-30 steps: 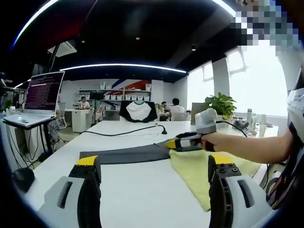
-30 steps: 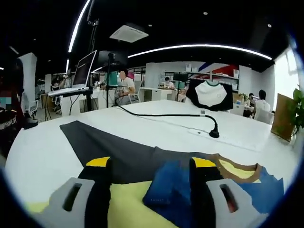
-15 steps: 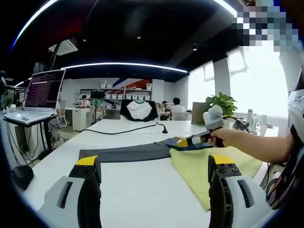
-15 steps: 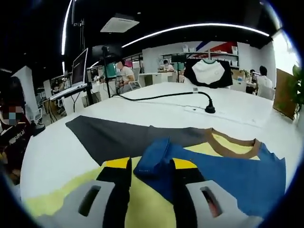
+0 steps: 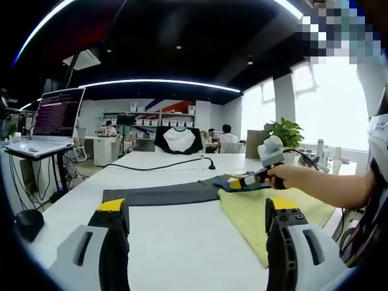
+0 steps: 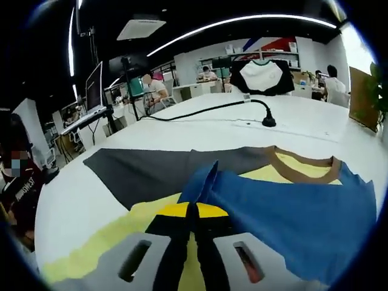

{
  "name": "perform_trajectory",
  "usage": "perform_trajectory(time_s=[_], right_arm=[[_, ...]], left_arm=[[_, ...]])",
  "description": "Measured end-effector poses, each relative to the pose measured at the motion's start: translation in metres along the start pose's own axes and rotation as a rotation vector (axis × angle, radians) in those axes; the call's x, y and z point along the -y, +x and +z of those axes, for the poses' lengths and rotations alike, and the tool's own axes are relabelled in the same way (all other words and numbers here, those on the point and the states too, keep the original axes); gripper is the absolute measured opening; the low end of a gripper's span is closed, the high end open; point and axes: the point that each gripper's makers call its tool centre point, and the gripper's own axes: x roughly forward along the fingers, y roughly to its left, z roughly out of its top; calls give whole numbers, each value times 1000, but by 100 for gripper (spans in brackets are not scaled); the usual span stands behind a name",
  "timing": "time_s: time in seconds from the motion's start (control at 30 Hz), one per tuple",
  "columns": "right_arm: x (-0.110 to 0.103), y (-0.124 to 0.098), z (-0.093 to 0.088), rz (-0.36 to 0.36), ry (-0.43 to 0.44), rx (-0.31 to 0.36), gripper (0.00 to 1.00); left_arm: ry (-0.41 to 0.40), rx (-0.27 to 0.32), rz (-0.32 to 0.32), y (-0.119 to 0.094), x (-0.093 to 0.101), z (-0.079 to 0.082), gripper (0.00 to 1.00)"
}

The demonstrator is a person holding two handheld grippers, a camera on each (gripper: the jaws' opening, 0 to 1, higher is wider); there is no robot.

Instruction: Fold the garment on the visible template until the final outline fits inside the template.

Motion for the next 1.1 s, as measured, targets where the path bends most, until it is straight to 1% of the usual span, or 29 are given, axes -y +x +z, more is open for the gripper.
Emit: perform_trajectory(time_s=[0.17, 0.3, 0.43, 0.47, 0.53, 0.6, 0.63, 0.67, 0.7, 0.77, 0.8, 0.87, 0.93, 1.03, 1.1], right_arm=[[-11, -3, 9, 17, 1, 17, 0], [-21, -2, 23, 34, 1, 39, 0], [-38, 0, 37, 61, -42, 52, 0], [-41, 2, 39, 57, -82, 40, 0], [-45, 5, 43, 46, -124, 39, 0], [-53, 10, 42, 53, -158, 14, 0], [-57, 13, 38, 69, -176, -6, 0], [-63, 16, 36, 91, -170, -12, 0], [-68, 19, 28, 108, -173, -52, 0], [-70, 23, 21, 90, -224, -74, 0], [-73, 24, 18, 90, -236, -77, 0], [-79, 25, 12, 110, -224, -86, 0], [-83, 23, 9, 119, -219, -85, 0], [-84, 20, 11, 123, -229, -75, 0], [-83, 16, 16, 123, -229, -52, 0]], left_arm=[[-4, -1, 1, 2, 0, 0, 98], [-2, 1, 0, 2, 0, 0, 98], [-2, 4, 7, 1, -2, 2, 98], [-2, 4, 10, 0, -3, 2, 98], [-4, 5, 14, 0, -4, 3, 98], [-2, 6, 16, -1, -5, 3, 98], [-1, 5, 17, -1, -5, 3, 98], [0, 4, 18, -1, -5, 3, 98], [0, 3, 18, -1, -5, 3, 98], [0, 4, 19, -2, -5, 4, 98], [0, 4, 21, -2, -5, 4, 98], [0, 4, 25, -3, -5, 4, 98], [-2, 3, 30, -4, -6, 3, 98], [0, 0, 33, -5, -7, 3, 98], [0, -2, 32, -4, -7, 3, 98]])
